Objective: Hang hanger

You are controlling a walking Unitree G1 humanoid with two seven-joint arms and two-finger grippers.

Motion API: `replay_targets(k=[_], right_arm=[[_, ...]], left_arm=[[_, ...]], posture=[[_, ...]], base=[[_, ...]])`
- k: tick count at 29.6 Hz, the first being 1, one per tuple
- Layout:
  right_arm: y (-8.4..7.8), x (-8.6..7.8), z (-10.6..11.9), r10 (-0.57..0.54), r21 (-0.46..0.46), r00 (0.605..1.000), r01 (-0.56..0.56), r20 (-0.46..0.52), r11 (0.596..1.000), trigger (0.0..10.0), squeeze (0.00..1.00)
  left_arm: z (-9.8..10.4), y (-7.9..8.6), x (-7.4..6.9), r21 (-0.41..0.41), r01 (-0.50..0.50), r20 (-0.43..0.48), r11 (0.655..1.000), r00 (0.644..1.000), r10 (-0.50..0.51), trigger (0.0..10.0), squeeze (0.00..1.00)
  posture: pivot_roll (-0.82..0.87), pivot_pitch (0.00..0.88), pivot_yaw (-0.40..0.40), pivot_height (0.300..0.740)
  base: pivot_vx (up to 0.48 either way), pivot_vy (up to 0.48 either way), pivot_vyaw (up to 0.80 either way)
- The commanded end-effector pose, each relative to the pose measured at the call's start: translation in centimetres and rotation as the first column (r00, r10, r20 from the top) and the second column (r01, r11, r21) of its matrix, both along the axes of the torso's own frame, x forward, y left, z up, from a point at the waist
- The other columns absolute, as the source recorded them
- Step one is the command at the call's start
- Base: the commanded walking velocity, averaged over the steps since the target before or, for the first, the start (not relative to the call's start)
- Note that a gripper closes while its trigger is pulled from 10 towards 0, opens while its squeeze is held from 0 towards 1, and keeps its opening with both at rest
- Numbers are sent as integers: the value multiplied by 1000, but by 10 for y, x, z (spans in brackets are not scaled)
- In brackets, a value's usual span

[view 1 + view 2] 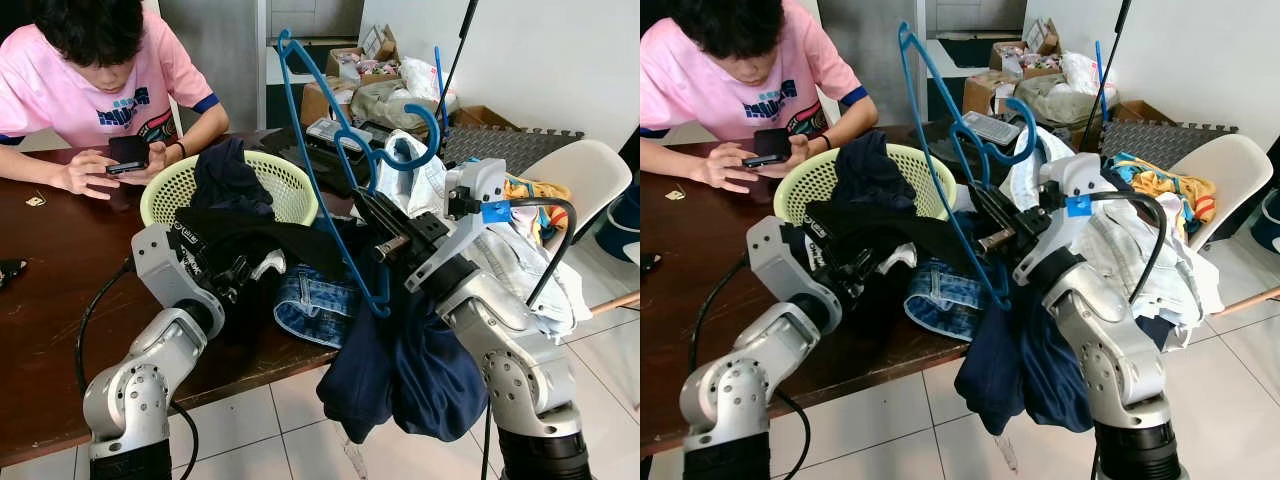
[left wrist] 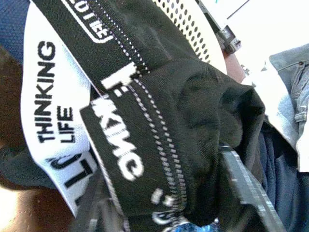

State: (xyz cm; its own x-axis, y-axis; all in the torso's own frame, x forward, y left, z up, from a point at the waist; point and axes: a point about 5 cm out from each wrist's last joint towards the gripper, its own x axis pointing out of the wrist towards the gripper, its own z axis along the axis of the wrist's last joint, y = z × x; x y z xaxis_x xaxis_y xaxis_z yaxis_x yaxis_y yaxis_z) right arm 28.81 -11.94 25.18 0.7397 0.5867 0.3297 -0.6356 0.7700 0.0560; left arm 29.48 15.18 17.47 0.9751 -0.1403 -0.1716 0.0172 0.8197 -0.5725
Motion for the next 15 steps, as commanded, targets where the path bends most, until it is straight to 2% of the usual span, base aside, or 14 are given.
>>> replay_targets(k=[1,2,4,7,8,11,13,15], right_arm=[[-1,-2,3,6,0,1000,-6,15,1000,10000,0],[-1,-2,3,6,0,1000,-6,15,1000,10000,0],[-1,-2,3,6,1,1000,-6,15,1000,10000,0],[-1,-2,3,6,1,1000,-6,15,1000,10000,0],[-1,-2,3,6,1,1000,-6,15,1000,10000,0],[-1,-2,3,6,1,1000,-6,15,1000,10000,0],[-1,-2,3,5,2,1000,-5,15,1000,10000,0],[-1,-2,4,2,4,1000,-2,18,1000,10000,0]], left_arm=[[8,-2,2,-3,38,55,999,998,-38,0,0],[8,-2,2,-3,38,55,999,998,-38,0,0],[18,-7,3,-22,78,126,997,989,-74,0,0],[18,-7,3,-22,78,126,997,989,-74,0,0],[23,-10,3,-34,100,157,994,983,-94,0,0],[23,-10,3,-34,100,157,994,983,-94,0,0],[28,-13,2,-49,120,193,992,975,-109,0,0],[59,-10,6,-1,139,350,990,928,-130,0,0]], posture=[[47,65,-43,740],[47,65,-43,740],[47,65,-43,740],[47,65,-43,740],[46,67,-42,740],[46,67,-42,740],[44,67,-40,740],[45,65,-40,740]], base=[[0,0,0],[0,0,0],[0,0,0],[0,0,0],[0,0,0],[0,0,0],[0,0,0],[0,0,0]])
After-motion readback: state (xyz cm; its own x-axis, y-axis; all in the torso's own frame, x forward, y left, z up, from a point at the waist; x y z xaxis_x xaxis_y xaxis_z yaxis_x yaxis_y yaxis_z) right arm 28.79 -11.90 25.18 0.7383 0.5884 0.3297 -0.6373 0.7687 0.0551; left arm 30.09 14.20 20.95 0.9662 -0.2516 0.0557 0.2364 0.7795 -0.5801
